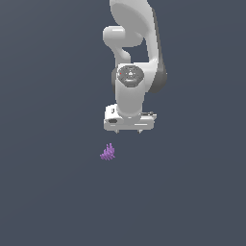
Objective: Pick up the object and move it to a goal position.
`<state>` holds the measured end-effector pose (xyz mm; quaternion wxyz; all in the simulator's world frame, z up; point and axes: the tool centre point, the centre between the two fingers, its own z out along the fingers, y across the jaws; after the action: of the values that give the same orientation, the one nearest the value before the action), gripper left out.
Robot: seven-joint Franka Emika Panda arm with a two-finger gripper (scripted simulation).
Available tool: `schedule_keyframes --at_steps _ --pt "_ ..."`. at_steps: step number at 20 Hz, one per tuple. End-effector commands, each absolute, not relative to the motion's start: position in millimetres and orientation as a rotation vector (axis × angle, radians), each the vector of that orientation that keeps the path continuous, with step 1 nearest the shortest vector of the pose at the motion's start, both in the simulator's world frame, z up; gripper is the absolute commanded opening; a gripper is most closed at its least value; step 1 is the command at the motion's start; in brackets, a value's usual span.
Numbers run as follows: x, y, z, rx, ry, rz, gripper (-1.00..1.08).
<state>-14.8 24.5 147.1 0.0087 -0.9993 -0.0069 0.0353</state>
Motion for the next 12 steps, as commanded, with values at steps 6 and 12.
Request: schedule_keyframes --at_steps 6,12 --pt "-19 16 152 -3.130 0.019 0.119 1.00" --pt "-22 12 155 -3.135 0.045 0.126 1.00"
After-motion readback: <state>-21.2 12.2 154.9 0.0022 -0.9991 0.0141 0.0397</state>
